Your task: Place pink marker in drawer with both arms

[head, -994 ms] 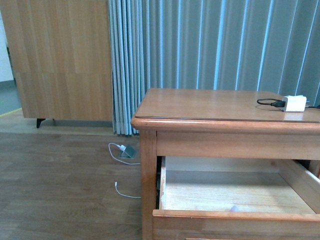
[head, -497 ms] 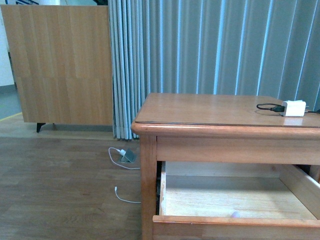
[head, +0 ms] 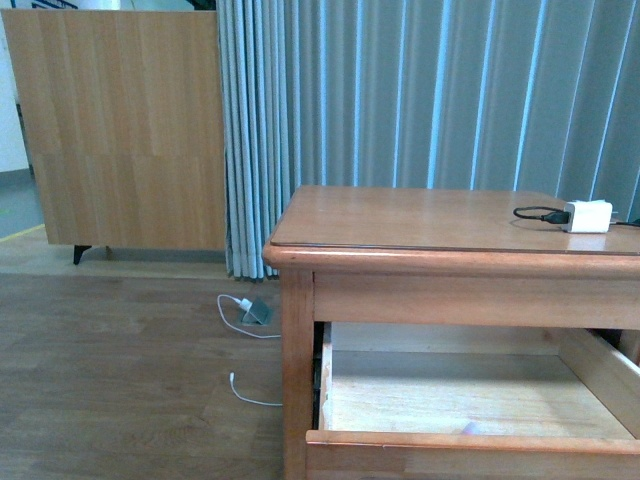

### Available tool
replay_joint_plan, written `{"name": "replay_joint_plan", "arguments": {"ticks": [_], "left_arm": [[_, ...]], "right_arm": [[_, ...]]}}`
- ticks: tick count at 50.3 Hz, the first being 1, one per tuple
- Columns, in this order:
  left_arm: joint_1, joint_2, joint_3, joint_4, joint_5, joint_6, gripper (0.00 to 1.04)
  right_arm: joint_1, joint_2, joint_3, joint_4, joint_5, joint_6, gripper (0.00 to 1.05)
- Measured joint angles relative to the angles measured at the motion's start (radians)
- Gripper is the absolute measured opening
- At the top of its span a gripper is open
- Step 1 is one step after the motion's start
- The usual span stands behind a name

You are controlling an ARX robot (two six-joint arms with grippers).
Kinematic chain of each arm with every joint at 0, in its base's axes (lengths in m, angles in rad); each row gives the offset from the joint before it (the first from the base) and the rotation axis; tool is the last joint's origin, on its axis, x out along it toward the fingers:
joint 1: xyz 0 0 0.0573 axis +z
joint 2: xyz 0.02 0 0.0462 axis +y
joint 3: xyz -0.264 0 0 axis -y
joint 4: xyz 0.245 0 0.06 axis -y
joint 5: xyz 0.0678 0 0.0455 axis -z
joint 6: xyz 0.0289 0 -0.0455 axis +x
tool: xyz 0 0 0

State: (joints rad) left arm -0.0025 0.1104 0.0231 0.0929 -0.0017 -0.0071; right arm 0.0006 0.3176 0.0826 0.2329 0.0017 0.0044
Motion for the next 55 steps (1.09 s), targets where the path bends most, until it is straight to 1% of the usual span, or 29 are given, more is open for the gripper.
{"name": "replay_joint_plan", "arguments": {"ticks": [2, 13, 15, 22, 26, 28, 30, 36, 39, 41, 45, 51, 55], "left_arm": [[0.000, -0.075, 0.000, -0.079, 0.002, 0.001, 0.04], [0.000, -0.105, 0.000, -0.091, 0.002, 0.001, 0.04], [0.000, -0.105, 0.000, -0.091, 0.002, 0.000, 0.07], [0.000, -0.105, 0.000, -0.091, 0.002, 0.000, 0.32], [0.000, -0.106, 0.000, -0.091, 0.002, 0.000, 0.45], [0.000, -0.106, 0.000, -0.091, 0.002, 0.000, 0.56], [0.000, -0.106, 0.000, -0.091, 0.002, 0.000, 0.63], [0.000, -0.106, 0.000, -0.091, 0.002, 0.000, 0.82], [0.000, -0.106, 0.000, -0.091, 0.002, 0.000, 0.96], [0.000, -0.106, 0.000, -0.091, 0.002, 0.001, 1.00], [0.000, -0.106, 0.000, -0.091, 0.002, 0.002, 0.98], [0.000, -0.106, 0.000, -0.091, 0.002, 0.002, 0.99], [0.000, -0.106, 0.000, -0.091, 0.002, 0.002, 0.99]], "right_arm": [[0.000, 0.000, 0.000, 0.000, 0.000, 0.000, 0.96], [0.000, 0.000, 0.000, 0.000, 0.000, 0.000, 0.96], [0.000, 0.000, 0.000, 0.000, 0.000, 0.000, 0.96], [0.000, 0.000, 0.000, -0.001, 0.001, 0.000, 0.96], [-0.002, 0.014, 0.018, -0.093, -0.004, 0.071, 0.96], [-0.005, 0.055, 0.032, -0.154, -0.017, 0.127, 0.96], [-0.005, 0.092, 0.042, -0.179, -0.029, 0.141, 0.96], [0.006, 0.229, 0.079, -0.190, -0.060, 0.128, 0.96], [0.025, 0.359, 0.130, -0.188, -0.076, 0.099, 0.96], [0.035, 0.413, 0.150, -0.177, -0.074, 0.086, 0.96], [0.076, 0.599, 0.217, -0.143, -0.086, 0.066, 0.96], [0.125, 0.842, 0.312, -0.063, -0.044, 0.065, 0.96], [0.141, 1.008, 0.383, -0.022, -0.026, 0.071, 0.96]]}}
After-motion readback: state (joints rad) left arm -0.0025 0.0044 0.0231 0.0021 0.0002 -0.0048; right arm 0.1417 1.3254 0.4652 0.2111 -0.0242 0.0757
